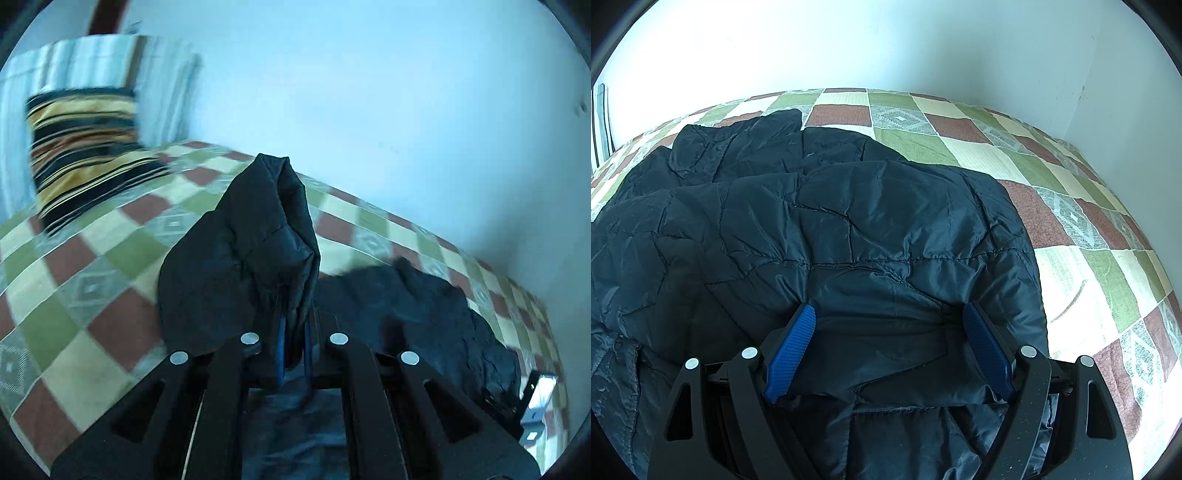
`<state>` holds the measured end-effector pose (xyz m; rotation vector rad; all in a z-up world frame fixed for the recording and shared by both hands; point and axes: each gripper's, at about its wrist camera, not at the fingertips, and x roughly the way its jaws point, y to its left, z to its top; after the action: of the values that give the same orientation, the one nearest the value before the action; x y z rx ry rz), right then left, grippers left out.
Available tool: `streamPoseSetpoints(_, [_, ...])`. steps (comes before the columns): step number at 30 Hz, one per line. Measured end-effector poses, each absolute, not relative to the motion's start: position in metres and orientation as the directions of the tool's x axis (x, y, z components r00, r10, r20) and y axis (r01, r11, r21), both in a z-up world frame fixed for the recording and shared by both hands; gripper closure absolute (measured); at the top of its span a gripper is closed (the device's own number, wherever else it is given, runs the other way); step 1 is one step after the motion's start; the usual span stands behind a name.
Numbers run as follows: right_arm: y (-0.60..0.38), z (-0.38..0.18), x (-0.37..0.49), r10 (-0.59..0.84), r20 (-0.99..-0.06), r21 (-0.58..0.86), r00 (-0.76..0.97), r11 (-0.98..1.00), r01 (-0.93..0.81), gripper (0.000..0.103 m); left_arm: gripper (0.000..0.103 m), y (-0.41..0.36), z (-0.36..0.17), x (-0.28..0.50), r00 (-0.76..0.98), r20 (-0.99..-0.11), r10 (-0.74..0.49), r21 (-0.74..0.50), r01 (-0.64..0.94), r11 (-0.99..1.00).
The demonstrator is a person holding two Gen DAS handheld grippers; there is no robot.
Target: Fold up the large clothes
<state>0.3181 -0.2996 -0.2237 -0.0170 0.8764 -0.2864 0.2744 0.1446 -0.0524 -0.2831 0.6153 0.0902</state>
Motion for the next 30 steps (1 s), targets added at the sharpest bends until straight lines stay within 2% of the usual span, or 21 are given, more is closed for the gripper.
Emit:
streamPoseSetpoints(7, [-0.3, -0.224, 0.318, -0.25, -0.754, -0.127, 0.607, 0.963, 0.24, 0.022, 0.096, 0.01, -0.066, 0.318, 0.766, -0.614, -0.189, -0.205, 0.076, 0.976])
streamPoseSetpoints(14, [-0.3, -0.224, 0.318, -0.249, -0.754, -0.124, 0.609, 0.963, 0.24, 0.022, 0.096, -0.082, -0.11, 0.338, 0.672, -0.69, -0.268, -0.174, 0.206, 0.963])
streamPoseSetpoints(26, [-0.3, -0.225, 0.318, -0.249, -0.753, -0.124, 0.609, 0.963, 0.24, 0.022, 0.095, -0.157, -0.181, 0.355, 0.526, -0.784, -0.331, -0.189, 0.305, 0.933])
streamPoseSetpoints(29, [-0.3, -0.225, 0.317, -0.251, -0.752, -0.126, 0.61, 0.963, 0.24, 0.022, 0.089, -0.155, -0.176, 0.356, 0.507, -0.777, -0.374, -0.241, 0.31, 0.92])
streamPoseSetpoints(30, [-0.3, -0.225, 0.317, -0.251, -0.752, -0.127, 0.609, 0.962, 0.24, 0.022, 0.082, -0.152, -0.171, 0.354, 0.506, -0.771, -0.386, -0.254, 0.311, 0.916])
